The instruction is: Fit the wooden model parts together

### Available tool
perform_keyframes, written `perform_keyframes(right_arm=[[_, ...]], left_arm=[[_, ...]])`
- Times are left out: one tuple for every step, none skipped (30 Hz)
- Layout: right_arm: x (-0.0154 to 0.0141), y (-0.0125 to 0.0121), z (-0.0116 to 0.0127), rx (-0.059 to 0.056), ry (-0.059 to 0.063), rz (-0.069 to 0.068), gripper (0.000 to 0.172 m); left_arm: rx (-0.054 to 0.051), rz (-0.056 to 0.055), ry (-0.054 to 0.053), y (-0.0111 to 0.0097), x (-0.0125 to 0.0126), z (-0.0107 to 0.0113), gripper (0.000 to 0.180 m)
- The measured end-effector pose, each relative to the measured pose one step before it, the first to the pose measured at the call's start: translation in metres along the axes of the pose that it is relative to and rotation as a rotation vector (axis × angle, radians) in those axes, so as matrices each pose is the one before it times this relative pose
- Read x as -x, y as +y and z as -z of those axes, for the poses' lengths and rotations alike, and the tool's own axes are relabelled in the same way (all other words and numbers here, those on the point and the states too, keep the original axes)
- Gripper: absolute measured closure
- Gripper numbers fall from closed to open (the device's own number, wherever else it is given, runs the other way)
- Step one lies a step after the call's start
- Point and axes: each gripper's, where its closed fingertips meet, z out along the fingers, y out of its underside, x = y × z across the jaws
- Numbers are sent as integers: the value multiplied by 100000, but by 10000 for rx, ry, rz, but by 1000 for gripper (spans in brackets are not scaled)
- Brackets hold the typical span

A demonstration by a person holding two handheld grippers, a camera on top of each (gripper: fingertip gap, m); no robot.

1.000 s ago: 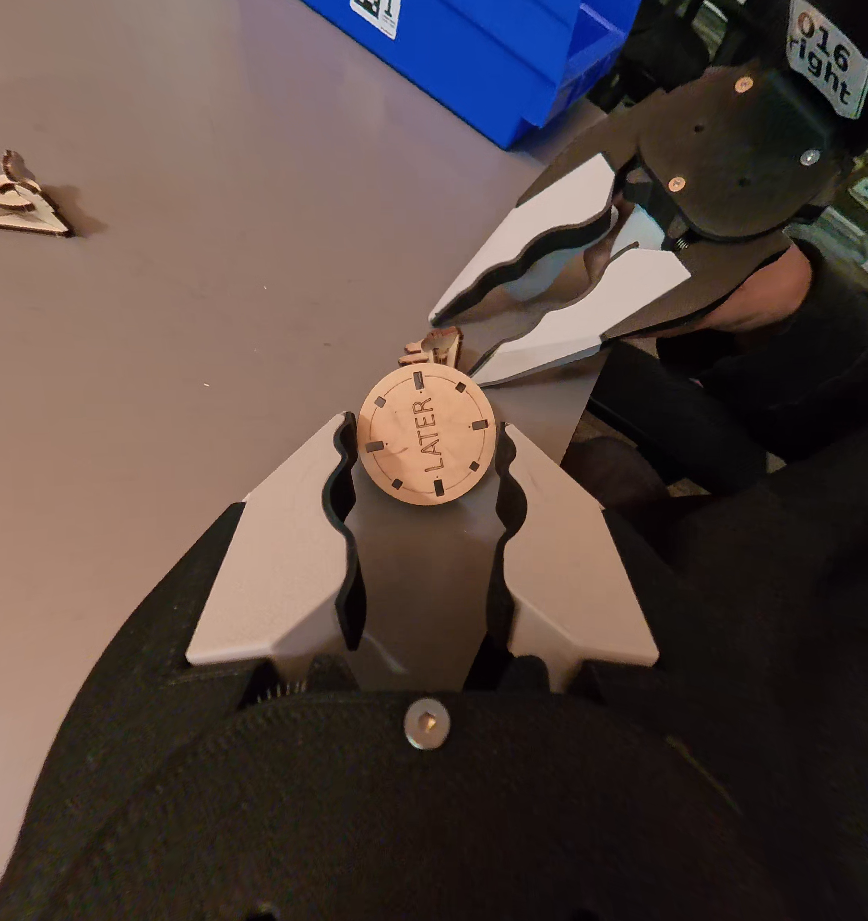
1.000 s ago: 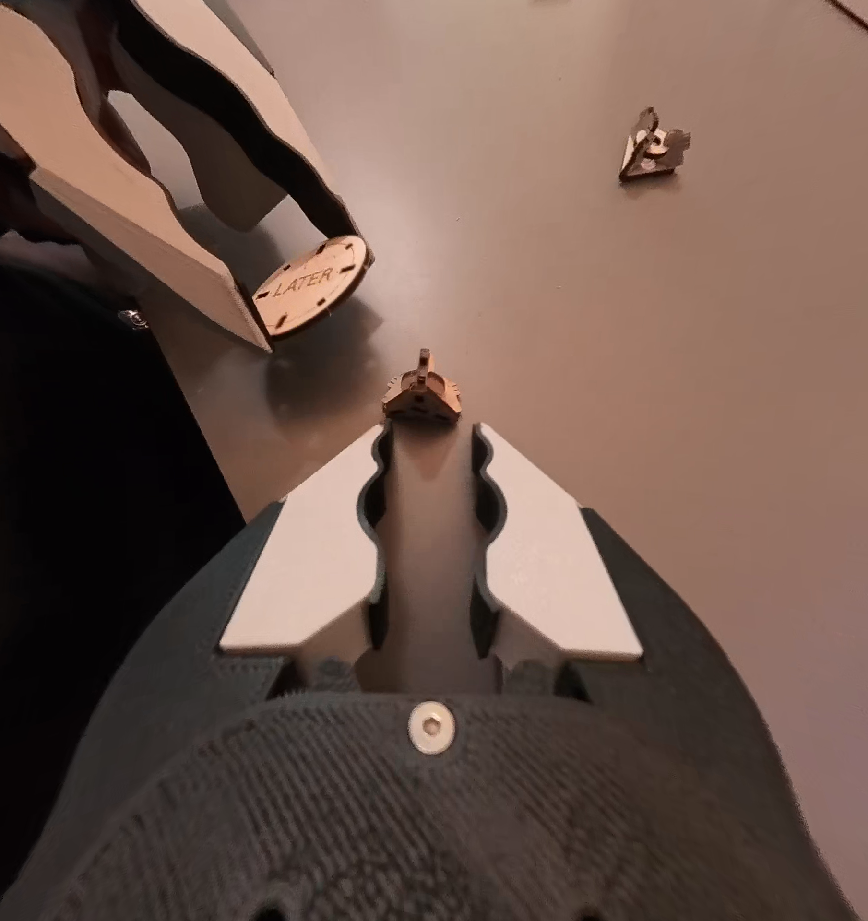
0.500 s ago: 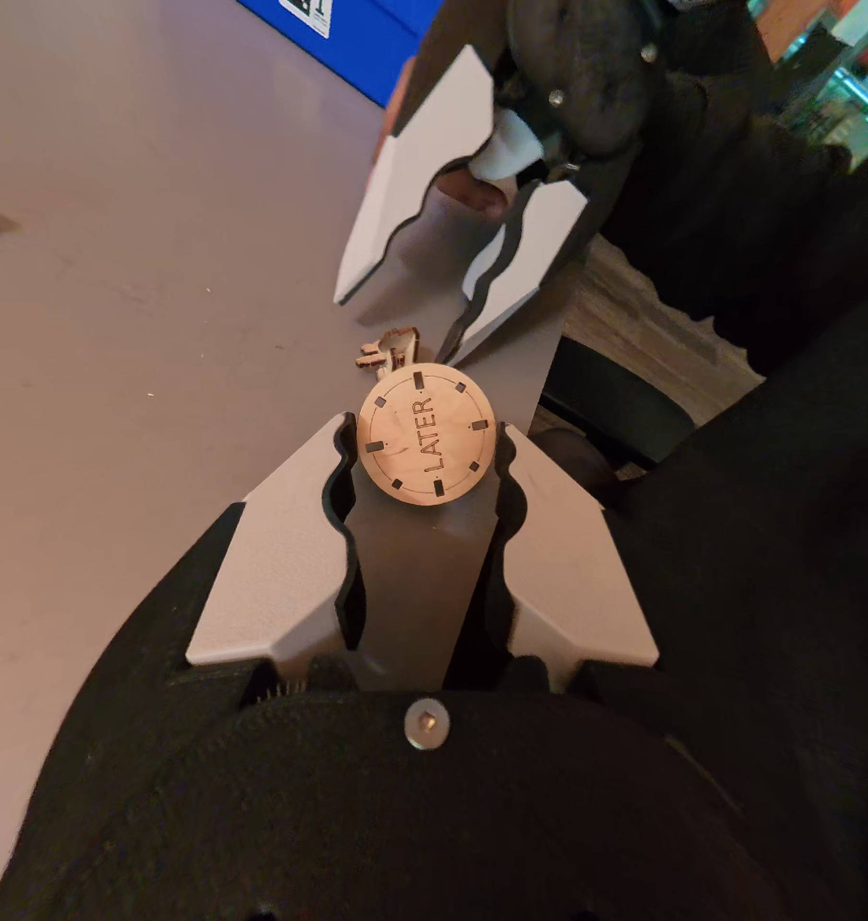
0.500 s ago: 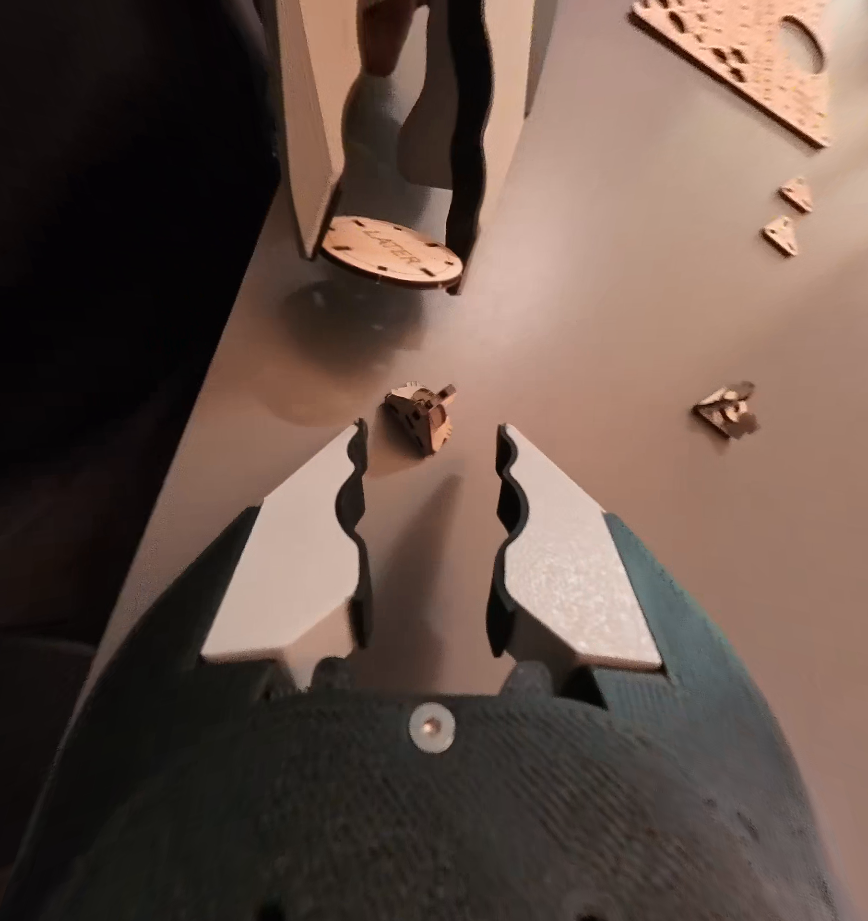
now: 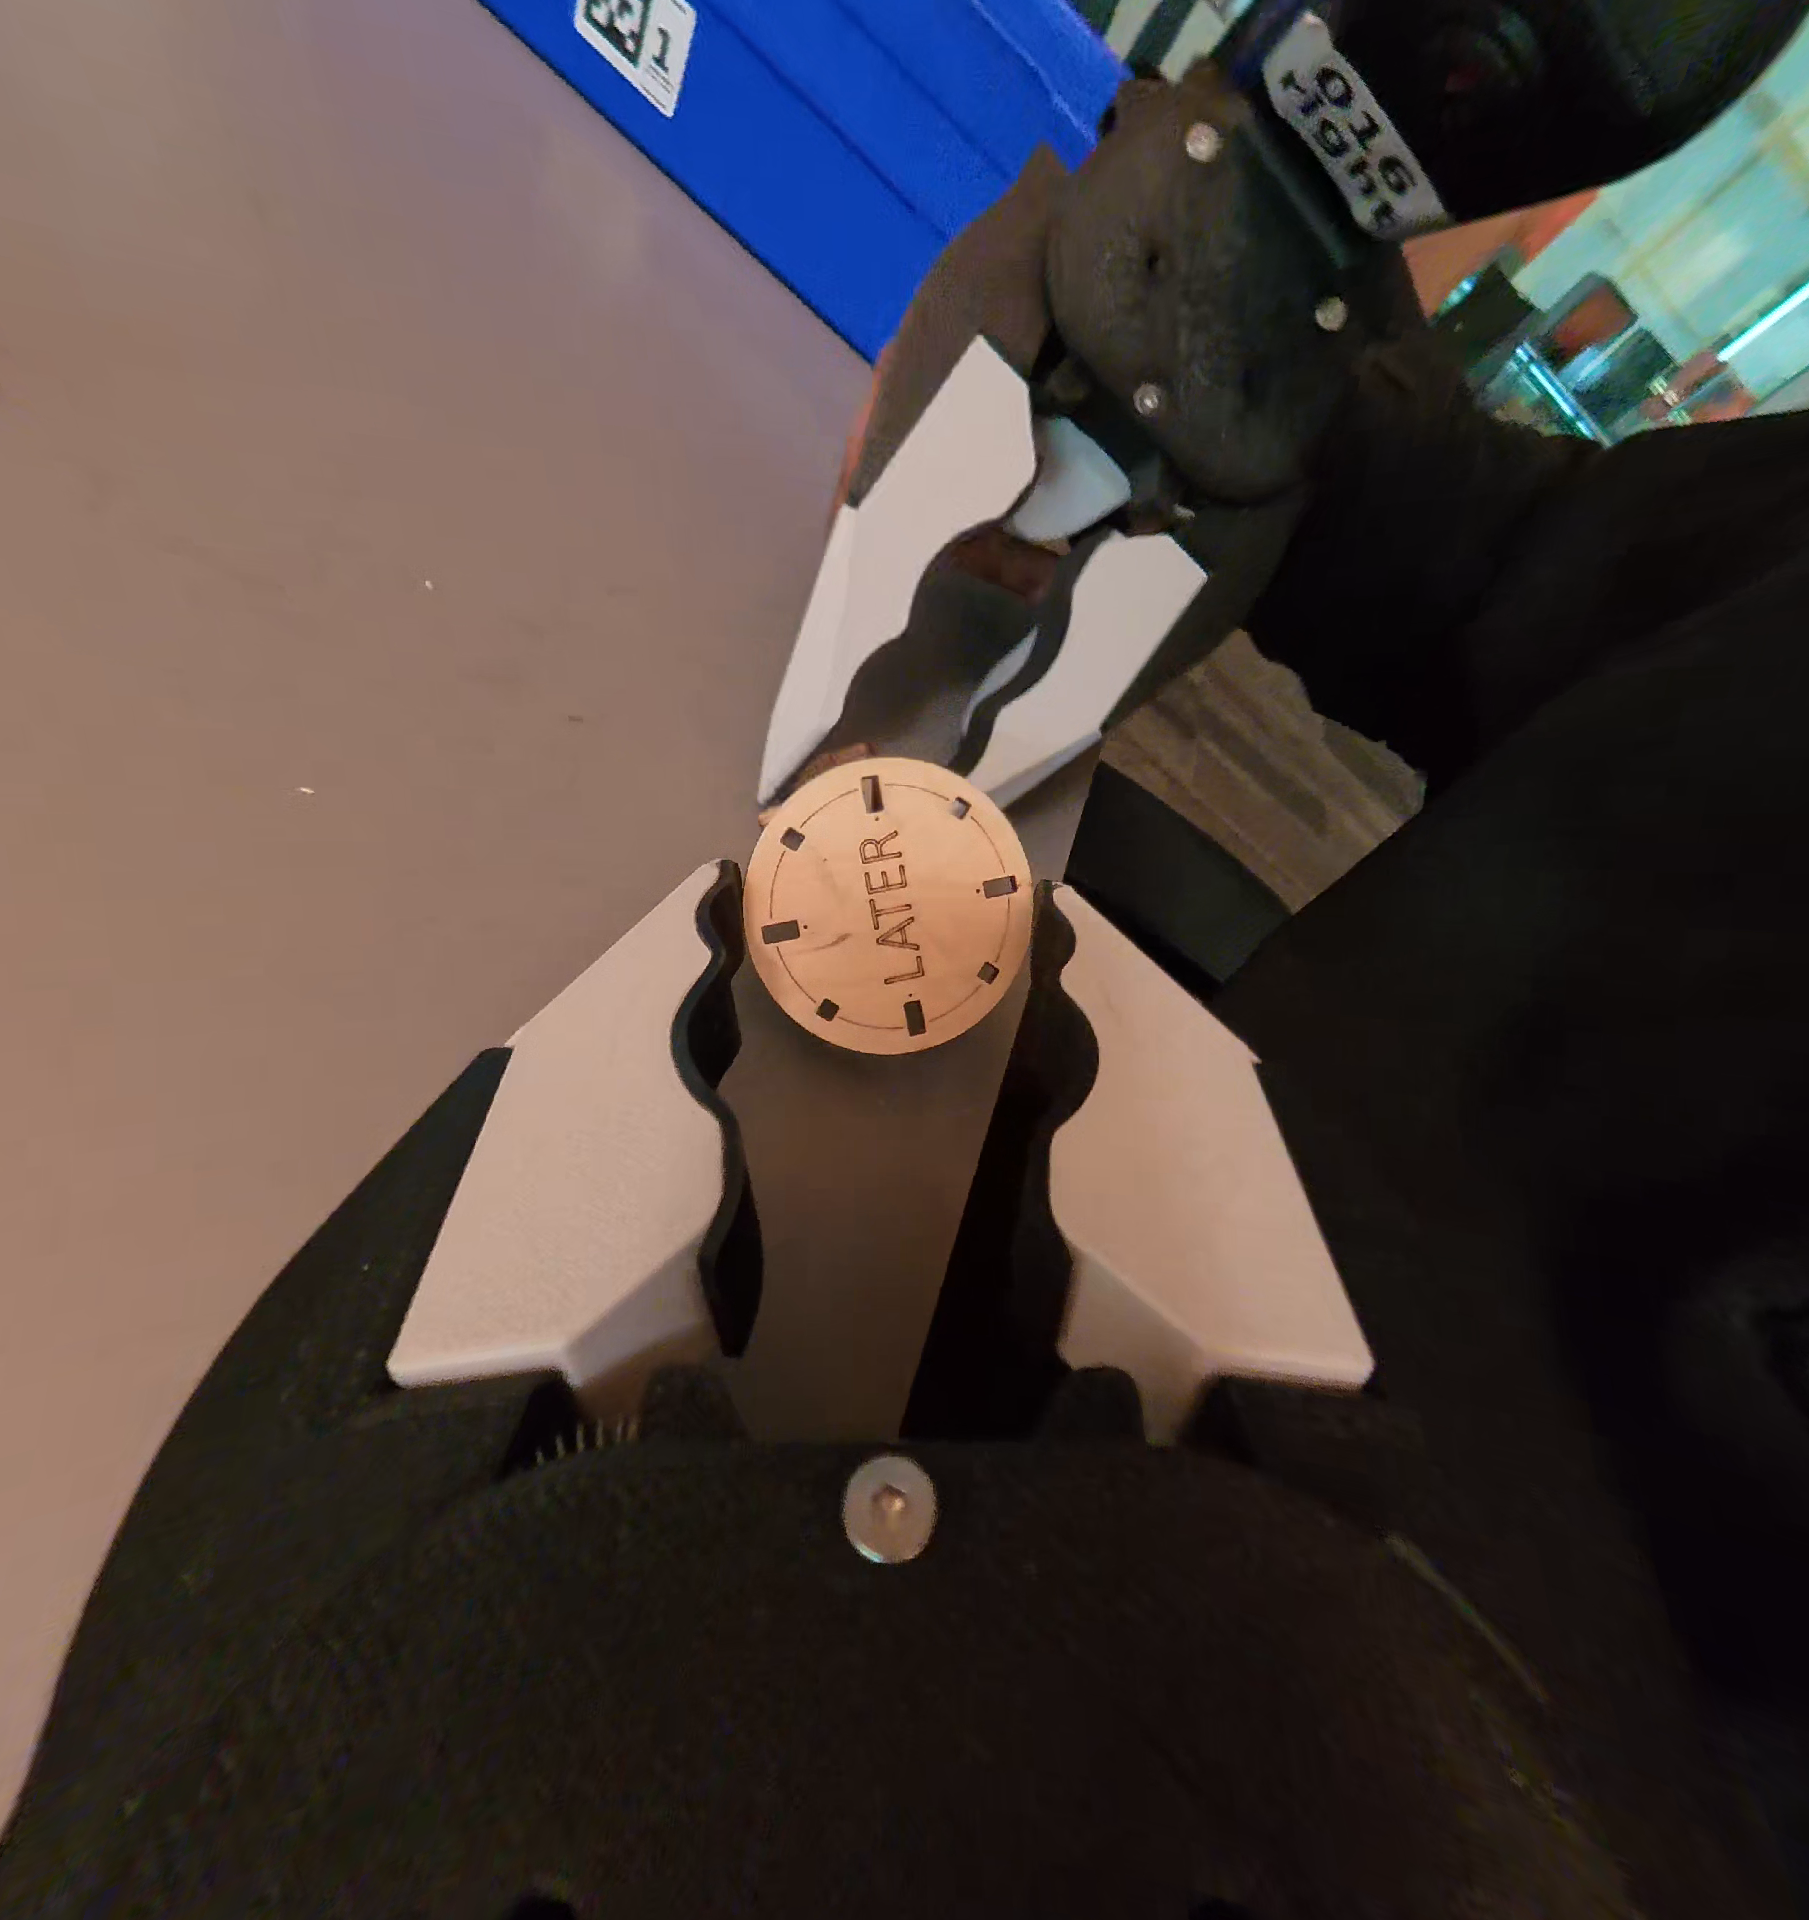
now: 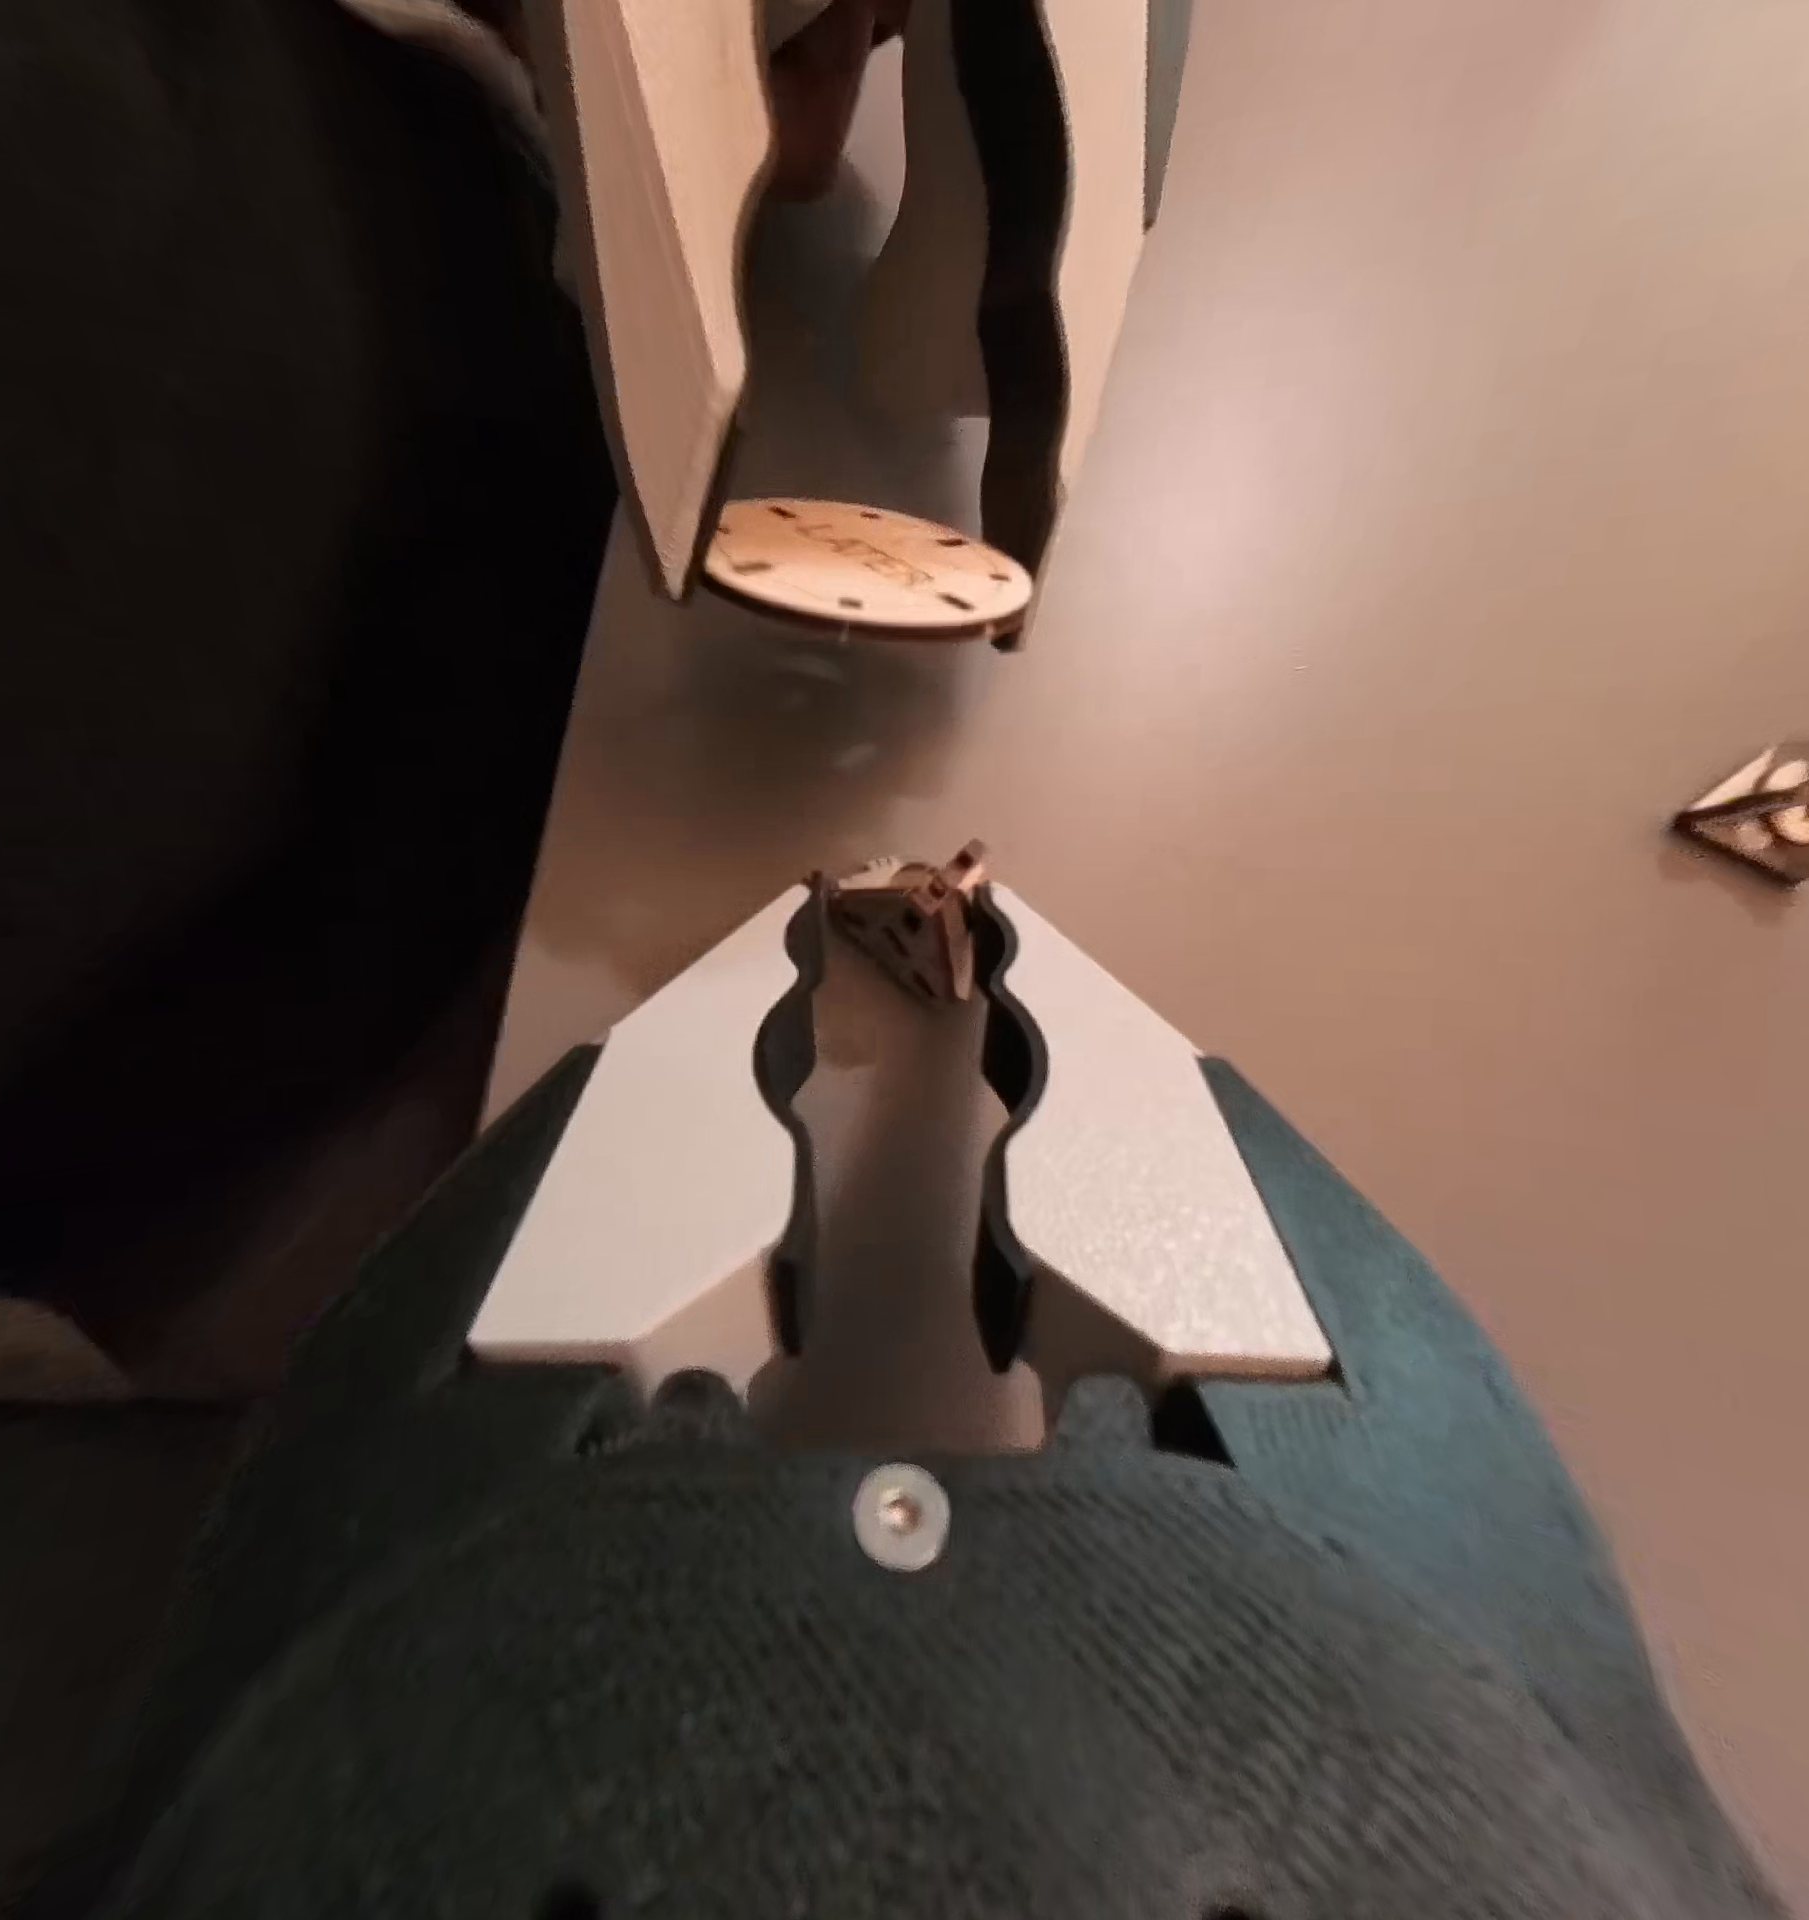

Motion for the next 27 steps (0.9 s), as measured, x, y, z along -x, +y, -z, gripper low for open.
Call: perform_keyframes(right_arm=[[80,-199,-222,161,187,-533,145],[149,-130,-123,159,119,-462,145],[143,-76,-44,132,98,-365,146],[32,-23,-17,87,147,-322,145],[6,-22,-10,12,143,-296,145],[49,-39,-14,-69,89,-282,145],[170,-43,-18,-118,-10,-253,145],[347,2,-3,-115,-159,-187,142],[351,48,59,-80,-213,-78,133],[158,102,155,-25,-148,67,127],[-55,151,209,35,-80,222,123],[-124,162,239,40,-88,395,119],[-104,191,234,45,-157,546,116],[-25,313,183,93,-263,615,115],[127,413,109,150,-405,610,115],[196,362,36,155,-439,577,112],[42,160,61,100,-306,550,110],[-98,9,77,84,-183,496,111],[-111,-27,47,131,-144,440,111],[-71,-95,24,146,-103,399,111],[-27,-80,-22,167,-69,348,113],[10,-61,-67,171,-19,286,115],[-46,-122,-52,111,78,262,117],[-101,-187,-36,23,186,283,121],[-77,-257,-24,-70,222,273,131],[-71,-264,-39,-108,199,171,137],[24,-292,-52,-133,97,-12,139]], left_arm=[[45,-13,-108,17,161,104,125],[74,-80,-219,66,295,128,125],[84,-99,-255,86,342,126,125],[68,-91,-179,93,247,139,125],[41,-52,-80,48,144,148,125],[0,3,4,0,60,164,125],[-41,65,46,-55,47,167,125],[-62,102,61,-82,58,183,125],[-74,108,66,-87,62,175,125],[-78,98,71,-90,55,179,125],[-64,73,88,-62,10,143,125],[-29,56,80,0,5,113,125],[-8,36,59,28,12,55,125],[-1,25,55,17,-9,24,125],[3,17,63,14,-60,-1,125],[0,1,52,-22,-90,-13,125],[-1,-17,24,-27,-101,-6,125],[2,-37,-2,-25,-86,-5,125],[9,-38,-15,13,-63,10,125],[16,-19,-17,40,-34,-1,125],[15,3,-18,48,10,20,125],[-1,17,-12,21,38,37,125],[-19,29,-4,11,47,41,125],[-40,40,10,-25,49,55,125],[-55,49,38,-44,49,37,125],[-58,59,73,-60,24,3,125],[-45,81,88,-64,10,-16,125]])
